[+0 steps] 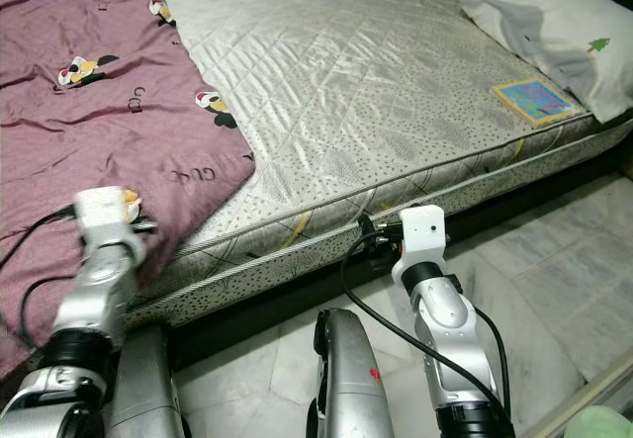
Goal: Clean up the room
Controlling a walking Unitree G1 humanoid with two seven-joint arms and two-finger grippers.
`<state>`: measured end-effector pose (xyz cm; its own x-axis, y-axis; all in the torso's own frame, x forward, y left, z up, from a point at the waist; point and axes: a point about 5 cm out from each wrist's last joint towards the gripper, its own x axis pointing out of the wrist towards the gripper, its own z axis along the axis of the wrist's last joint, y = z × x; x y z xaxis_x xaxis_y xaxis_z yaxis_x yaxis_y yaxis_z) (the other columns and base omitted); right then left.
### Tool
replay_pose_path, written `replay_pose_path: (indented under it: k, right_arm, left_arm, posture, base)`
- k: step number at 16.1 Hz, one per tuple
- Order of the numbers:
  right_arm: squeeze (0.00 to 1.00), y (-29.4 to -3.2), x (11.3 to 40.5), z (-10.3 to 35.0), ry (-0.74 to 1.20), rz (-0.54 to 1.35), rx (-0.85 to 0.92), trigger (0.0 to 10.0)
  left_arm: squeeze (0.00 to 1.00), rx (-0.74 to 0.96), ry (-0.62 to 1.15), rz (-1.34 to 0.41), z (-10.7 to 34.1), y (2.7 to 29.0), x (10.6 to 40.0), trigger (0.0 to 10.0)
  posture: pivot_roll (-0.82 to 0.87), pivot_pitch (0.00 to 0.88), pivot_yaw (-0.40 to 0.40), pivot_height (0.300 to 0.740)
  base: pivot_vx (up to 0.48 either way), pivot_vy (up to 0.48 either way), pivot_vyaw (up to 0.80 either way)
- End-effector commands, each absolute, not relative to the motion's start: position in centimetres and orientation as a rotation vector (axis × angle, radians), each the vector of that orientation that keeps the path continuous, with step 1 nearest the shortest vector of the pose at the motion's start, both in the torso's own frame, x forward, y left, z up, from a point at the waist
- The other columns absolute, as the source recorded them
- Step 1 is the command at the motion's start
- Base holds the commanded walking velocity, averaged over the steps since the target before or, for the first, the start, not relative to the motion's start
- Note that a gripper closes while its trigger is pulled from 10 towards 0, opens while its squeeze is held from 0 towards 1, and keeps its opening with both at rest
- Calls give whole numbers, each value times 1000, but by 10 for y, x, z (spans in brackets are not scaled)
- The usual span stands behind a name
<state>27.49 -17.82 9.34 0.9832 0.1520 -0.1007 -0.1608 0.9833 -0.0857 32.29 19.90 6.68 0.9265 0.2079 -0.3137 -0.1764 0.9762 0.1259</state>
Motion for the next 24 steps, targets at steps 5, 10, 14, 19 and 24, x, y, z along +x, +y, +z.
replay_pose_path:
  k: [5, 10, 14, 19, 24]
  right_arm:
    - [0, -178, 278, 99, 78, 149, -94, 10000]
    - [0, -175, 282, 99, 71, 147, -90, 10000]
    - [0, -175, 285, 100, 62, 139, -88, 10000]
    - [0, -173, 287, 101, 50, 145, -80, 10000]
    - [0, -174, 285, 101, 48, 146, -81, 10000]
  left_arm:
    - [0, 368, 382, -329, 53, 142, 312, 10000]
    - [0, 553, 416, -547, 36, 130, 291, 10000]
    - [0, 577, 134, -404, 73, 131, 304, 10000]
    - [0, 434, -58, -18, 121, 171, 330, 10000]
    - [0, 382, 424, -142, 60, 178, 336, 10000]
  posture:
    - [-101, 76, -90, 506]
    - [-96, 62, -80, 506]
    - [-88, 51, -76, 506]
    - [-87, 42, -78, 506]
    - [-117, 40, -76, 506]
  base:
    - [0, 0, 0]
    - [0, 0, 0]
    - [0, 0, 0]
    - [0, 0, 0]
    - [0, 0, 0]
